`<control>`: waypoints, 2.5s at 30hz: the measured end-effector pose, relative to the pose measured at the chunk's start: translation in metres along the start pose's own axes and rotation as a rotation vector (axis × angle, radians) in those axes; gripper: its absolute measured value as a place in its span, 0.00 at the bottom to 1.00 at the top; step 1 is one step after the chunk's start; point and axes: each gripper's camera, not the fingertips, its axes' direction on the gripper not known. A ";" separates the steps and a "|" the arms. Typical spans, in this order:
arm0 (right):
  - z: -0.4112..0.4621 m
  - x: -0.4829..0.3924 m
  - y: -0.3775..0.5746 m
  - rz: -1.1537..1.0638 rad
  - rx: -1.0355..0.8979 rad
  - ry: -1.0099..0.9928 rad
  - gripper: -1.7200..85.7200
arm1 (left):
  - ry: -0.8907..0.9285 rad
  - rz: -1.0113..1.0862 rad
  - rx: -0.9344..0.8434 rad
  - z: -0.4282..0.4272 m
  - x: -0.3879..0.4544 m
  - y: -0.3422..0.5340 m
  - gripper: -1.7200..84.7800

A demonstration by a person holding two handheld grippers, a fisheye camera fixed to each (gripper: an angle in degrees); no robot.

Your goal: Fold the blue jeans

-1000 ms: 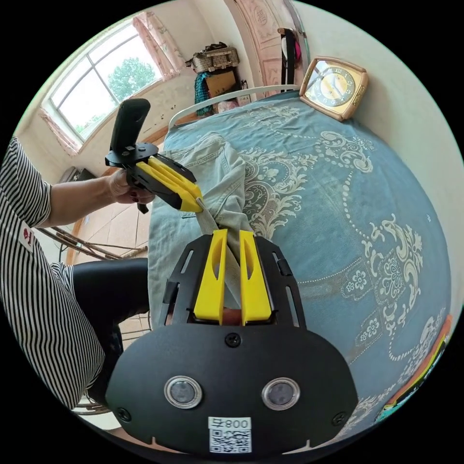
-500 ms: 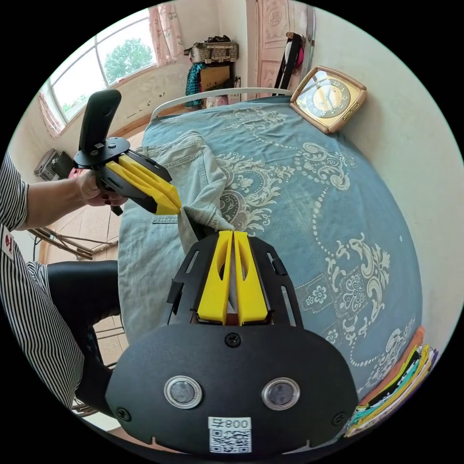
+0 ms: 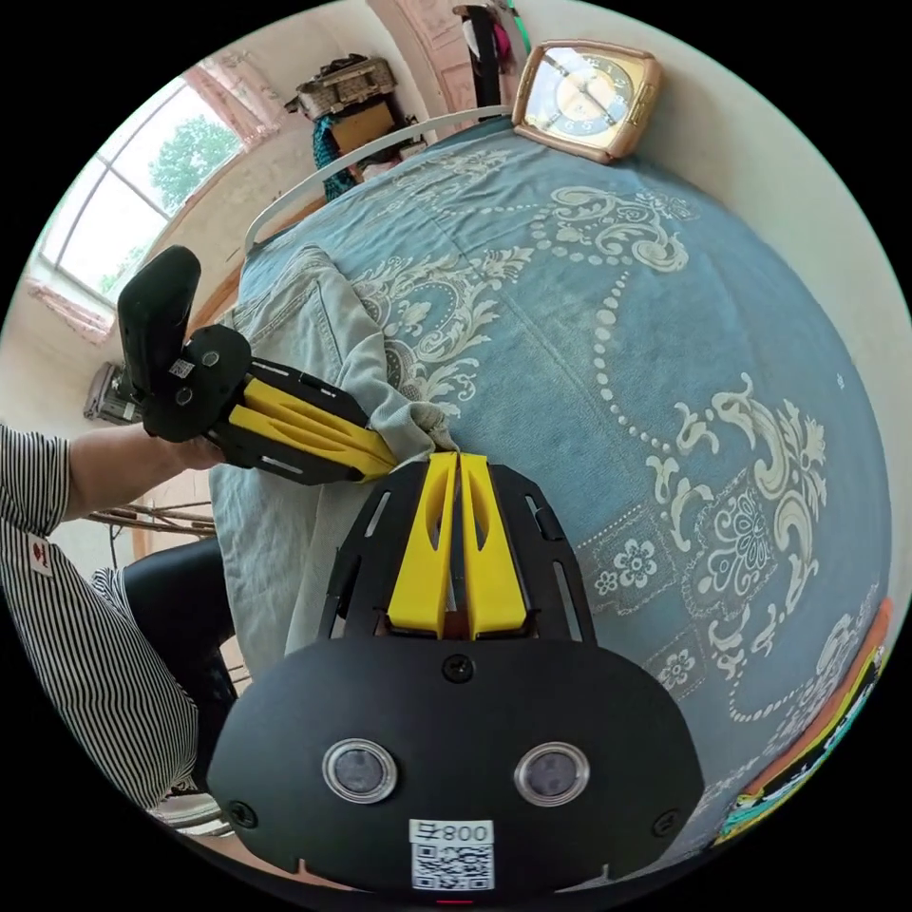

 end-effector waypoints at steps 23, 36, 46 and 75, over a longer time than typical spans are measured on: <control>-0.016 -0.003 0.061 0.114 0.097 0.059 0.02 | -0.073 -0.087 0.031 0.022 -0.004 -0.055 0.03; -0.005 -0.012 0.104 0.147 0.021 0.170 0.05 | 0.042 -0.074 -0.025 0.030 -0.005 -0.064 0.04; -0.017 0.008 0.120 0.270 0.086 0.103 0.02 | 0.051 -0.138 0.040 0.016 -0.019 -0.051 0.04; -0.017 -0.033 0.081 0.185 0.176 0.193 0.03 | -0.331 -0.468 0.198 -0.148 -0.116 0.148 0.08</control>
